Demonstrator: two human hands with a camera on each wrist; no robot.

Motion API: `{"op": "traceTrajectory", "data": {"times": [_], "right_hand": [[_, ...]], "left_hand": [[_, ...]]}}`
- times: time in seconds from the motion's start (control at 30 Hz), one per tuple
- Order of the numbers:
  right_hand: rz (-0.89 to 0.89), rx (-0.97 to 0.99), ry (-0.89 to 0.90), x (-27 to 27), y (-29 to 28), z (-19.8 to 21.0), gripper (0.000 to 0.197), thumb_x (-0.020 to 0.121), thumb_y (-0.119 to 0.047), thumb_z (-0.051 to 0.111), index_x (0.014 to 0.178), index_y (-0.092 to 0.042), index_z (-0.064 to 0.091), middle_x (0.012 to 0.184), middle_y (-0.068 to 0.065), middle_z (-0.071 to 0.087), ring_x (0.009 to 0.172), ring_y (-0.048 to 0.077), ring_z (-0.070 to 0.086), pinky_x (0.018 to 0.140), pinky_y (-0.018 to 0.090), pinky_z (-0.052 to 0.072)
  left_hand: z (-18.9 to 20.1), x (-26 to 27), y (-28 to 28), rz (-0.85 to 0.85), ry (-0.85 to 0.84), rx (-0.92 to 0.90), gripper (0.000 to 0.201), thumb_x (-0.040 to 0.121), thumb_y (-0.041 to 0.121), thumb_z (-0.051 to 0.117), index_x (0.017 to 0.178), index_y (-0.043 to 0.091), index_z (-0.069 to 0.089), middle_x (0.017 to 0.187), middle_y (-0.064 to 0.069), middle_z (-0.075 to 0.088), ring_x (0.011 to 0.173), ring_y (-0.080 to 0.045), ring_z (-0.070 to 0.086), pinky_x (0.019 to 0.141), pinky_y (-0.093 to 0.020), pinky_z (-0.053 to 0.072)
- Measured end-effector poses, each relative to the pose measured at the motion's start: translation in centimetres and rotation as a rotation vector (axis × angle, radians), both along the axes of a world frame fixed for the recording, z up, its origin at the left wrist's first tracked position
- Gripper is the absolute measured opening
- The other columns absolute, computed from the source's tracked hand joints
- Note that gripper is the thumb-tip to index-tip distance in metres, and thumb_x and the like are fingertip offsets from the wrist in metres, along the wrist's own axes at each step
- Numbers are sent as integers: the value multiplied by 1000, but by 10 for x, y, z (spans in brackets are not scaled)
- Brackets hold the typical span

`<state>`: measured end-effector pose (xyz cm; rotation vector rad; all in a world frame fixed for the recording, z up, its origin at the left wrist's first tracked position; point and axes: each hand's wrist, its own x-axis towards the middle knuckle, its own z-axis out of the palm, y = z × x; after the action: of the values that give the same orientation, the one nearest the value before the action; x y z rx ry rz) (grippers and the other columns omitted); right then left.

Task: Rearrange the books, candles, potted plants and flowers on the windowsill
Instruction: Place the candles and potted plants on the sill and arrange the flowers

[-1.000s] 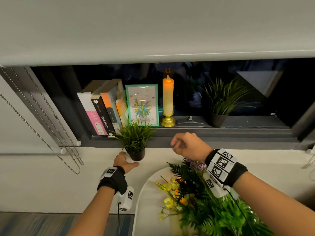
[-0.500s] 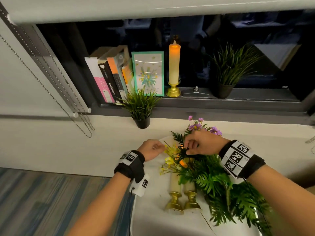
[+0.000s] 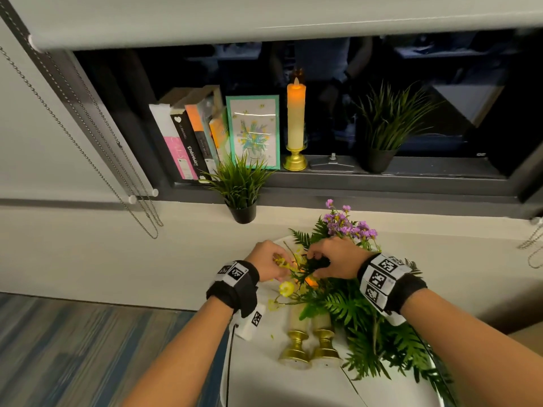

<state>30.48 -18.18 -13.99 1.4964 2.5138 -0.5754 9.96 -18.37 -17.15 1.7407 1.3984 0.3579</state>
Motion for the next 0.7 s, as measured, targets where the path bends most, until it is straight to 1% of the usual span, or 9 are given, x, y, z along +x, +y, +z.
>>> {"op": "traceTrajectory", "data": {"times": [0.1,0.17,0.27,0.37,0.47,0.53,0.6,0.67,0.7], "right_hand": [[6,24,8,-4,1,-1,48,82,-44,64,124,-26,51,124,-3,56,115,20,51,102,42,33],[8,29,19,-4,1,1,50,82,-44,64,126,-26,50,127,-2,53,116,20,50,104,42,34],[-10,34,89,0,3,5,44,84,-41,64,123,-25,52,125,0,54,110,17,51,97,35,43],[-30,61,149,8,2,9,38,86,-36,64,120,-21,56,120,-1,56,104,13,52,90,27,46],[-11,78,133,10,-6,11,35,86,-37,64,117,-21,57,118,-2,57,104,13,53,88,25,45],[14,104,143,3,-16,10,36,85,-38,64,116,-21,57,115,-2,58,103,15,54,88,29,47],[30,134,174,-11,-24,6,43,82,-40,66,119,-21,55,114,-2,59,101,17,56,88,34,49],[11,121,147,-27,-27,1,56,79,-43,68,126,-19,49,118,0,57,105,21,55,89,38,49],[-1,104,111,-34,-27,-1,62,77,-43,70,128,-17,47,120,3,56,107,23,55,90,39,49]], "left_hand": [[12,-7,6,41,-70,50,15,76,0,73,78,15,74,79,-12,69,58,-22,65,67,-38,60],[21,-11,12,73,-124,78,19,76,1,73,76,20,72,73,-12,68,59,-21,63,69,-35,58],[30,-14,15,84,-117,138,13,77,6,74,85,16,74,85,-9,71,70,-16,58,71,-28,52],[19,-18,14,86,-39,139,15,77,11,75,92,14,73,92,-3,69,76,-17,55,71,-23,47],[2,-24,6,114,-22,77,14,77,10,75,87,19,71,91,-10,71,72,-23,62,75,-33,56],[-5,-27,0,151,-49,74,19,77,7,74,80,24,69,88,-21,70,67,-27,66,73,-42,58],[-4,-25,-3,177,-81,106,22,76,6,74,74,27,69,82,-28,67,64,-30,66,70,-44,59],[4,-17,-5,166,-159,124,17,77,2,73,75,19,70,74,-27,64,61,-25,64,66,-41,60],[10,-13,-7,156,-198,124,14,77,-1,72,78,13,70,71,-21,64,60,-19,63,64,-36,60]]}}
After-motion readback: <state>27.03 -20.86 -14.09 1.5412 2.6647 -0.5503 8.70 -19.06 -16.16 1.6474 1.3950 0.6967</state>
